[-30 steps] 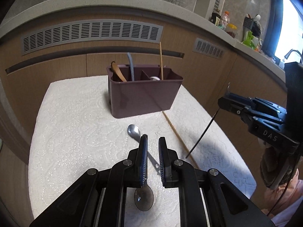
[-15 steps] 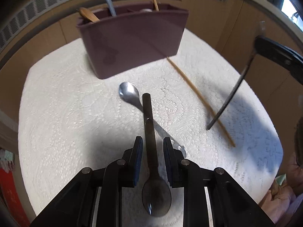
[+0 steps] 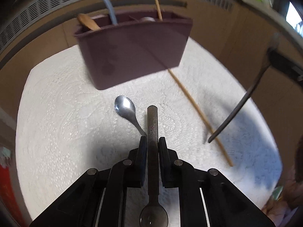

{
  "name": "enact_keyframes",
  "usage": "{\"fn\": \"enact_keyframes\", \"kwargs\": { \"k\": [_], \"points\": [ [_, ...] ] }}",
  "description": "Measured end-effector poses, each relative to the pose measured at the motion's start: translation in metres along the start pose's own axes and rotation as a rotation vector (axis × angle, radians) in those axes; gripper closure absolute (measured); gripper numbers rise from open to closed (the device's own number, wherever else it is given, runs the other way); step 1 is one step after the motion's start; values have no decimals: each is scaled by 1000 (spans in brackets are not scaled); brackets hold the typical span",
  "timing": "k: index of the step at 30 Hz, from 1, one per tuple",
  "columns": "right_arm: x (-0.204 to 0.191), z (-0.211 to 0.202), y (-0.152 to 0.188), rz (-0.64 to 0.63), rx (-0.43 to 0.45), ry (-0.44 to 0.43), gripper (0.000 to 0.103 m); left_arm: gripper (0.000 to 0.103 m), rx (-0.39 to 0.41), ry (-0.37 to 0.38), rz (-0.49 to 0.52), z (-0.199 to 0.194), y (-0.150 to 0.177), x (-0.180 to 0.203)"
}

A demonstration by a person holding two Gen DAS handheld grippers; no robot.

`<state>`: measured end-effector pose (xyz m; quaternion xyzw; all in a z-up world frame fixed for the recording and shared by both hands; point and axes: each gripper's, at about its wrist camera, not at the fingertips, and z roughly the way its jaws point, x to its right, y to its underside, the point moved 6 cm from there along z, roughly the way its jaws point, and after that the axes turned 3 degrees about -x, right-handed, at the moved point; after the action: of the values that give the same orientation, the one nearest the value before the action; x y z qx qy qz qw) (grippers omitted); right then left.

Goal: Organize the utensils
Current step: 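Hold the grey-brown spoon in the right tool while the left tool lifts the dark-handled spoon, then carry both spoons over the maroon caddy and release them inside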

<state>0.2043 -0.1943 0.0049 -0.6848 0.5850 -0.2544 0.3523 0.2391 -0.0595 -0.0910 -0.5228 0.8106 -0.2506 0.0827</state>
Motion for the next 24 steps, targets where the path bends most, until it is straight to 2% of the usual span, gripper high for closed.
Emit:
{"fn": "enact_keyframes", "kwargs": {
  "k": [5, 9, 14, 19, 24],
  "points": [
    [1, 0, -3, 10, -2, 3, 75, 91, 213, 66, -115, -52, -1, -8],
    [-6, -2, -7, -3, -4, 4, 75, 91, 303, 119, -155, -81, -2, -14],
    [-17, -10, -12, -34, 9, 6, 75, 91, 332, 136, -158, -96, -4, -18],
    [-24, -15, -16, -59, 20, 16, 75, 91, 339, 143, -163, -94, -6, -20],
    [-26, -17, -19, -71, 25, 23, 75, 91, 371, 131, -160, -106, -8, -20]
  ]
}}
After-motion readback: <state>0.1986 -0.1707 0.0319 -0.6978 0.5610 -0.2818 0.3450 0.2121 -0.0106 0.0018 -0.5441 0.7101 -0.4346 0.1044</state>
